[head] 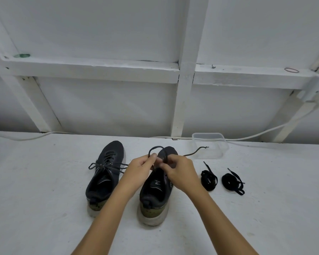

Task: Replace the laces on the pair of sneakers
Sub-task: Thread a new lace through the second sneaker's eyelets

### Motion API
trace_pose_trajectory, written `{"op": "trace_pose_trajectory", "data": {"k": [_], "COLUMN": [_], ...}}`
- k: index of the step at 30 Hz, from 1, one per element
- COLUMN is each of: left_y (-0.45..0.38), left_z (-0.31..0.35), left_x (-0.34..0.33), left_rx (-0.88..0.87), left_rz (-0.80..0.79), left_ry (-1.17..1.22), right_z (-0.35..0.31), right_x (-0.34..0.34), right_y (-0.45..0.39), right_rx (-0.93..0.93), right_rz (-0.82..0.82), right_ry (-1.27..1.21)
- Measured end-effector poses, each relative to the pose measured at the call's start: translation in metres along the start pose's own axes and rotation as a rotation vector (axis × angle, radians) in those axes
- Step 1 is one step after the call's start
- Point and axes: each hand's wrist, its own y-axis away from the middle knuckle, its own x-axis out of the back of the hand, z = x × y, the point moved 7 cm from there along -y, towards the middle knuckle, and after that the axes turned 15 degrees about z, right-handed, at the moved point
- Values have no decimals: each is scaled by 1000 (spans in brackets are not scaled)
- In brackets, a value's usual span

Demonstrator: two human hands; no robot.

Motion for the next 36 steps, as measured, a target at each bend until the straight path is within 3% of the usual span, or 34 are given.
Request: {"op": "trace_pose_trajectory", "data": {"k": [2,7,12,15,17,19,22,25,27,29,32,36], "left_y": [-4,-26,-42,-47,-43,-33,-15,-1,9,17,12,-14], "left_z": [1,-2,-4,-10,-12,-4,27,50,60,67,68,50], "left_x": [4,55,114,120,113,102,76,31,-4,-30,-37,0], "left_rx": [-11,66,6,-31,-15,-79,-376,-573,-559,-546,-460,-322], "left_rz": [59,449,699,623,549,581,616,310,4,-177,-169,94], "left_ry": [-6,-9,-265,-565,-717,-724,-620,-430,-347,-307,-207,-131], "right_z": [5,16,27,20,10,-1,-16,-30,-39,-46,-41,-21], "right_x": [2,14,24,25,31,41,59,74,80,85,96,128], "right_y": [-1,-2,-1,1,-2,-6,-12,-15,-15,-15,-16,-19], "right_rx": [-22,-90,-237,-398,-416,-360,-233,-157,-115,-97,-126,-123], "right_rz": [34,100,74,-26,-46,-34,45,81,83,95,154,342], "right_ry": [8,-28,-229,-642,-760,-716,-544,-446,-468,-496,-548,-545]}}
